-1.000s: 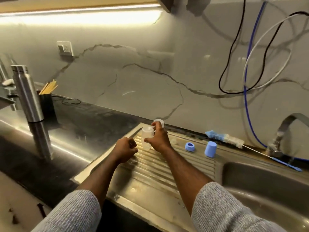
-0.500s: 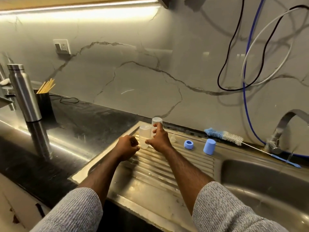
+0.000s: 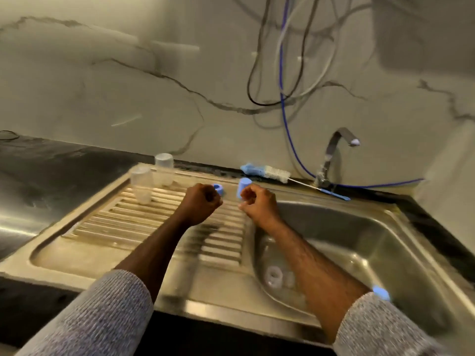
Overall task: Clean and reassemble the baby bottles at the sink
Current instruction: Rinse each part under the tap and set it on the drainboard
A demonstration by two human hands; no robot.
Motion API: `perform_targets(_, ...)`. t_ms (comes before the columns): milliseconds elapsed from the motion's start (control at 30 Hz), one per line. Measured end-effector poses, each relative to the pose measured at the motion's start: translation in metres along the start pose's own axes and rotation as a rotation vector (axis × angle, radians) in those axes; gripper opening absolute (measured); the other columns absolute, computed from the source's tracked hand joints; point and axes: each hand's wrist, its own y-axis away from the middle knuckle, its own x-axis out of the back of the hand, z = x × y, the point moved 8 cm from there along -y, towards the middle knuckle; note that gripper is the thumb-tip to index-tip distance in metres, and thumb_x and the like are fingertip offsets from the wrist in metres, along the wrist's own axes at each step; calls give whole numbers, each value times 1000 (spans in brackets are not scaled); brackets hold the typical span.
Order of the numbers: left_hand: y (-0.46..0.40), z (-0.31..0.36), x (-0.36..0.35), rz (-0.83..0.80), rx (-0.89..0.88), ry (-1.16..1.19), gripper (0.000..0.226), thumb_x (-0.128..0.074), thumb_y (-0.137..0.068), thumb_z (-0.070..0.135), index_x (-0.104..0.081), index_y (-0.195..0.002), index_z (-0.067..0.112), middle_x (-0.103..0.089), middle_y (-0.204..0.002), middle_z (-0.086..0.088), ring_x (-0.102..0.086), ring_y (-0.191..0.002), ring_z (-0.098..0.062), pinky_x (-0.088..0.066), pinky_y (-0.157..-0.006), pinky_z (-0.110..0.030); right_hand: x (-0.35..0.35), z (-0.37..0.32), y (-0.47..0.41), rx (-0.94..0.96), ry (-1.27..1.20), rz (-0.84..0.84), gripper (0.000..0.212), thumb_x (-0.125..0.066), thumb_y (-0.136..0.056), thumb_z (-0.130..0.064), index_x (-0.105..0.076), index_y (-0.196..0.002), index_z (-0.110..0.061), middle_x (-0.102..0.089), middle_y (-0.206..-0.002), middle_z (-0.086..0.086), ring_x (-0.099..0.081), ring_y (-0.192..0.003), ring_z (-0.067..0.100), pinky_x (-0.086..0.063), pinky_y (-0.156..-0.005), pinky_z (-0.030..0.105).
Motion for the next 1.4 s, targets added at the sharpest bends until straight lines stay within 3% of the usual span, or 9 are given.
perform_targets(167,1,69,-109,-153,-139,70,7,-71,-85,2,-74,-79,2,-75,-82,-10,-69,-77,-20,-53,-76,-33,82,92,36,-76,155,-73,27,-72,-76,8,-68,-80,-18,-71,-77,4,-69,-74,21,-58,-76,37)
perform_targets(333,0,101,-204,-279,-144,76,7,-74,-86,14,-76,-80,18,-74,-82,4,-61,-73,0,-51,-78,-23,114,168,68,-193,466,-363,22,-73,-77,0,-75,-89,-19,-74,-85,1,-69,-79,16,-56,-70,29)
perform_targets(500,-13,88,-242,-278,37,77,12,-71,-89,20,-70,-80,26,-71,-85,5,-66,-84,-8,-55,-86,-33,86,197,80,-278,487,-716,41,-82,-78,-14,-69,-115,-25,-68,-111,2,-66,-97,19,-57,-85,33)
perform_targets(633,-19,69,-255,-329,83,-19,5,-70,-90,20,-71,-85,22,-71,-90,-1,-67,-89,-18,-58,-88,-44,48,198,76,-248,459,-809,46,-83,-79,-26,-66,-120,-35,-66,-116,-1,-65,-103,17,-56,-90,34)
perform_targets(767,-28,67,-257,-288,91,35,14,-72,-89,19,-69,-77,26,-71,-85,4,-68,-86,-15,-58,-87,-43,28,206,81,-262,429,-856,34,-79,-84,-17,-71,-115,-27,-69,-116,0,-66,-104,17,-56,-90,32)
perform_targets(900,-29,66,-263,-298,99,51,16,-72,-89,19,-67,-77,28,-71,-86,5,-68,-87,-14,-58,-89,-43,36,213,74,-281,417,-702,16,-69,-89,-8,-74,-102,-15,-72,-108,4,-68,-99,19,-57,-91,36)
perform_targets(1133,-29,72,-271,-280,91,99,27,-80,-82,18,-69,-106,24,-69,-93,6,-67,-96,-18,-55,-94,-39,122,244,49,-565,-70,70,19,-61,-89,3,-72,-83,-11,-70,-84,10,-63,-65,18,-53,-59,28)
perform_targets(1267,-27,86,-288,-344,22,65,44,-80,-83,18,-67,-125,19,-72,-114,-2,-66,-110,-20,-53,-99,-37,127,251,46,-626,-260,110,18,-62,-93,-2,-69,-85,-16,-69,-80,8,-63,-64,14,-52,-58,25)
perform_targets(1400,-24,91,-295,-356,16,136,48,-82,-83,21,-67,-128,15,-73,-108,-3,-68,-102,-15,-53,-99,-35,126,248,41,-627,-334,115,15,-62,-93,-4,-70,-89,-16,-73,-85,10,-65,-68,15,-52,-58,24)
